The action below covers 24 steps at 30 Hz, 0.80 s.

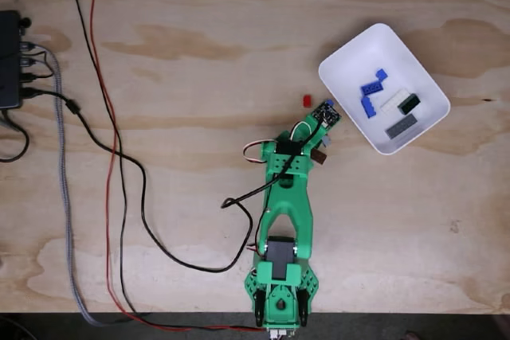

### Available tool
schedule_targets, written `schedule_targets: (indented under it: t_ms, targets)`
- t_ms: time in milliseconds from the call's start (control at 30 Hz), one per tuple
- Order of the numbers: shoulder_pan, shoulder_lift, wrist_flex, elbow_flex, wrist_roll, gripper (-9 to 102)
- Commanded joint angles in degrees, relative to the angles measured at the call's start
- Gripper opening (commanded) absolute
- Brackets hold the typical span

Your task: Put all lego bricks in the bin.

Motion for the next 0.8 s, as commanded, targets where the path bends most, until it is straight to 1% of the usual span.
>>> schedule_targets:
  t_ms: [0,133,233,333,400,467,567,633,700,767]
  targets:
    - [-1.4,-1.3,-1.2,-4.6,0.9,18]
    - [-1.3,-2.4,-2.5,-4.6,1.1,17]
    - [-0.3,-2.5,-3.2,-4.7,1.8,11]
    - [1.3,-2.5,-4.1,-4.7,2.1,16]
    - [1.9,-2.3,-4.3,-4.6,2.2,15]
    - [2.5,-1.7,-4.5,-4.3,2.2,11]
    - [3.0,-0.6,-3.7,-4.0,1.9,1]
    - [3.1,0.6,-3.5,-3.1,2.3,0]
    - [2.9,3.9,-2.4,-2.8,4.8,0]
    - [2.7,11.2,1.1,-4.1,8.2,0]
